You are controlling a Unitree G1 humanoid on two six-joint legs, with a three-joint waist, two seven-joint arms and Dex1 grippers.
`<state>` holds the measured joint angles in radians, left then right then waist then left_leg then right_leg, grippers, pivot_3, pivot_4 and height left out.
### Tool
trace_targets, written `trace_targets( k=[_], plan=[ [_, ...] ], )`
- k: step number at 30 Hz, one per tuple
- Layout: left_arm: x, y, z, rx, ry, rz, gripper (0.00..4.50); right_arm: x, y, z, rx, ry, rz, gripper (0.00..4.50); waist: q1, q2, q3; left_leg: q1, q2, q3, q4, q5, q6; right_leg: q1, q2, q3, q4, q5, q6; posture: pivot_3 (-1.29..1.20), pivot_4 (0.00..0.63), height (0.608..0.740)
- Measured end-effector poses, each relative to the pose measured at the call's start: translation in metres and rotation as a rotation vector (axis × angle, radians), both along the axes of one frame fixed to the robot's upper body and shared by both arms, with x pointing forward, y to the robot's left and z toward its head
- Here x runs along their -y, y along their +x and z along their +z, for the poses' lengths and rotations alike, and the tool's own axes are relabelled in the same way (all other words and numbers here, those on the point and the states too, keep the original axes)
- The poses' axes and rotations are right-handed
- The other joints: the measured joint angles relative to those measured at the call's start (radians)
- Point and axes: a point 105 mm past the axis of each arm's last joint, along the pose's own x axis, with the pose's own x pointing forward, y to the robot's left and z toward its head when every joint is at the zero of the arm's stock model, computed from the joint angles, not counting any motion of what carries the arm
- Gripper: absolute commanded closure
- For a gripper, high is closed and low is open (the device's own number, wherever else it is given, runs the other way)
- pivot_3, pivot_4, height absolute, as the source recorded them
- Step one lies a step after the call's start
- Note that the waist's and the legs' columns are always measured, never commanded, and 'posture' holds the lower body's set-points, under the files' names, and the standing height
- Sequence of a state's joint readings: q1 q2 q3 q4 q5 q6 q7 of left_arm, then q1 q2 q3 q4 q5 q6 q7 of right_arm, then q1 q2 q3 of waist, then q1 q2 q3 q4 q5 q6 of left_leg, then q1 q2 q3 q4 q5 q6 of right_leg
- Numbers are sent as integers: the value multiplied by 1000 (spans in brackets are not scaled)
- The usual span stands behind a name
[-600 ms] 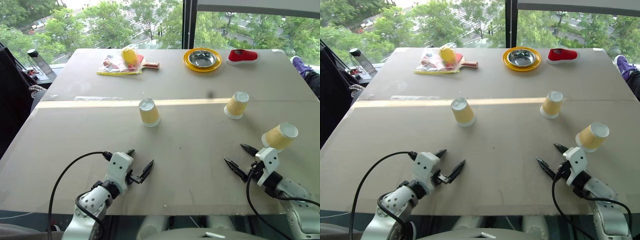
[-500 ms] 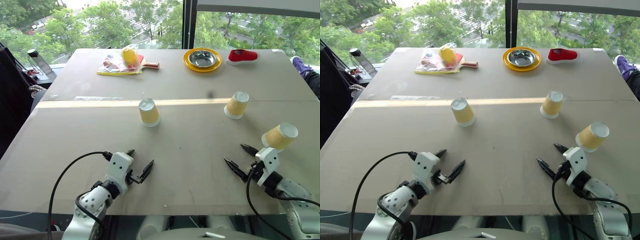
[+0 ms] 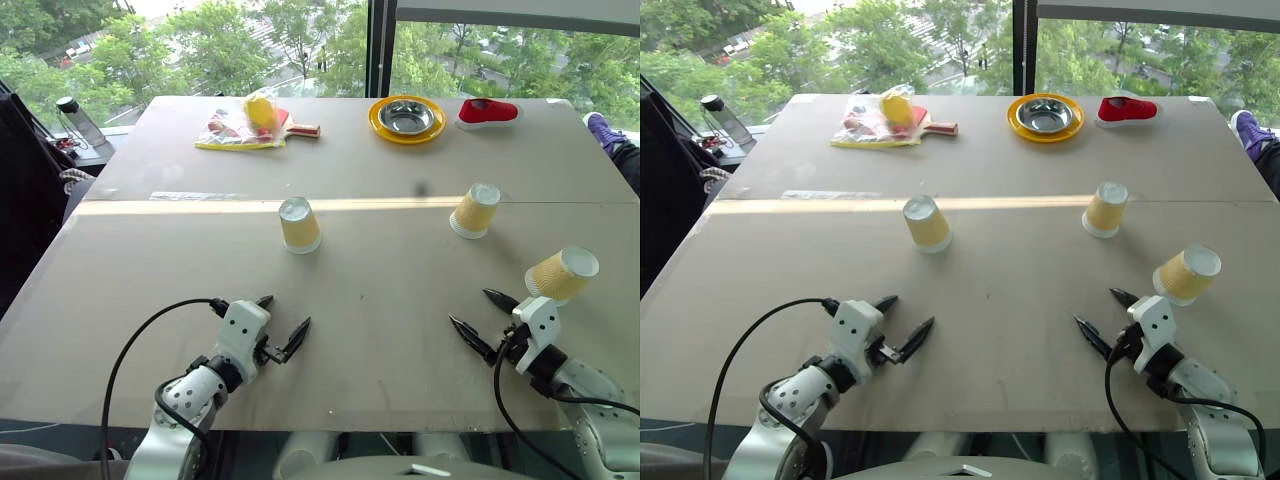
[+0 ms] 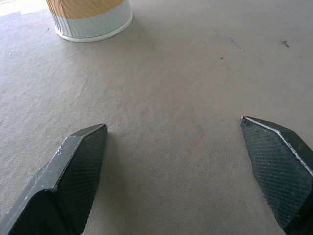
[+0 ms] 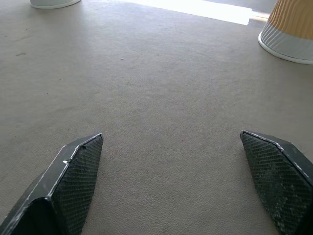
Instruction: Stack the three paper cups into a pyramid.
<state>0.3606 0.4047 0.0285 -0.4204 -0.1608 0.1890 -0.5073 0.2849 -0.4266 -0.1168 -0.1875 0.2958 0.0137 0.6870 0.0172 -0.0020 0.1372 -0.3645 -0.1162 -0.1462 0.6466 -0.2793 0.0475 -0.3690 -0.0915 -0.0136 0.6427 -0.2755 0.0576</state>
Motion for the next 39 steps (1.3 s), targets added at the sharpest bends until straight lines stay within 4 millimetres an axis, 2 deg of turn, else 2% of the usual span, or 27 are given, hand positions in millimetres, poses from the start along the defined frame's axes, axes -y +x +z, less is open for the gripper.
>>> trace_targets(
  k=[9,12,17,19,20,24,26,30,34,39],
  plan=[
    [2,0,1,4,16,-35,32,1,0,1,7,2,-13,33,1,0,0,0,0,0,-1,0,0,0,0,0,0,0,0,0,150,740],
    [9,7,10,21,12,-94,32,7,1,4,29,20,-60,33,7,0,1,-1,0,0,-1,0,0,-1,0,0,0,0,0,0,150,740],
    [45,14,62,106,-106,-360,32,47,3,28,162,-3,-254,33,9,1,2,-5,0,1,-1,0,0,-7,1,2,1,0,0,0,150,740],
    [61,12,89,135,-143,-522,32,70,-3,51,281,-48,-370,33,10,2,2,-6,0,1,0,1,-1,-9,2,3,2,0,0,0,150,740],
    [68,8,105,166,-143,-611,32,82,-7,73,377,-94,-433,33,5,3,2,-5,0,1,0,1,-1,-8,2,5,2,0,0,0,150,740],
    [74,4,113,158,-153,-694,32,92,-14,94,476,-161,-507,33,-6,2,2,-1,-2,0,-3,0,-1,-8,5,13,2,0,0,0,150,740],
    [77,5,123,165,-135,-759,32,105,-20,103,506,-178,-603,33,-7,2,2,2,-2,0,-4,0,-2,-8,6,16,2,0,0,0,150,740],
    [80,5,131,164,-128,-825,32,106,-10,93,397,-74,-635,33,-7,2,2,3,-2,1,-4,0,-1,-8,6,18,2,0,0,0,150,740],
    [81,7,135,157,-97,-857,32,101,16,92,312,61,-614,33,-5,2,2,2,-2,1,-4,0,-1,-8,6,18,2,1,0,0,150,740],
    [79,6,133,123,-82,-866,32,110,30,87,245,107,-651,33,-3,2,2,1,-2,1,-6,0,-1,-9,6,19,0,0,0,0,150,740]
  ],
)
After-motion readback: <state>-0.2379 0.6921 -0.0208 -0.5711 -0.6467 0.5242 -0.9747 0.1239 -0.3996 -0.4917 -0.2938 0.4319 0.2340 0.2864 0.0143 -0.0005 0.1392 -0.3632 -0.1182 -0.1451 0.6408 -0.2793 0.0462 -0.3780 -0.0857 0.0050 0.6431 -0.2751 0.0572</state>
